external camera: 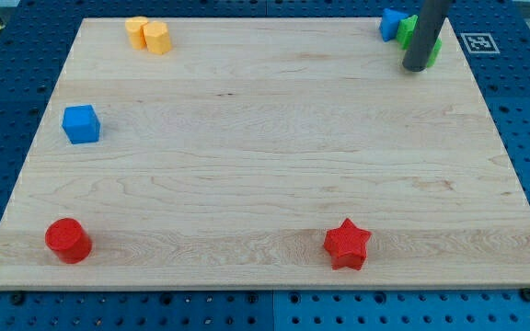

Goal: Push the blue triangle above the green star

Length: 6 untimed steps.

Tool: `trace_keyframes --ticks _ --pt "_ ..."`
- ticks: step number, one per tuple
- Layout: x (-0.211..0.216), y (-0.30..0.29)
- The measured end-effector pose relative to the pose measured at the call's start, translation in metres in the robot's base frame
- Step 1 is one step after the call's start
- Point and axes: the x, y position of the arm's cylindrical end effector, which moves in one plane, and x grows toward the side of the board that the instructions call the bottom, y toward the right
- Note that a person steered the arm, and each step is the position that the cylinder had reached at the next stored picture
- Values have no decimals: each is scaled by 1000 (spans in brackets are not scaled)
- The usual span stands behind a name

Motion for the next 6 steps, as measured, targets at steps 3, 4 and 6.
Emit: trace_keyframes --ticks 3,4,6 --pt "-7 0" --pt "-5 -2" --pt "-21 -28"
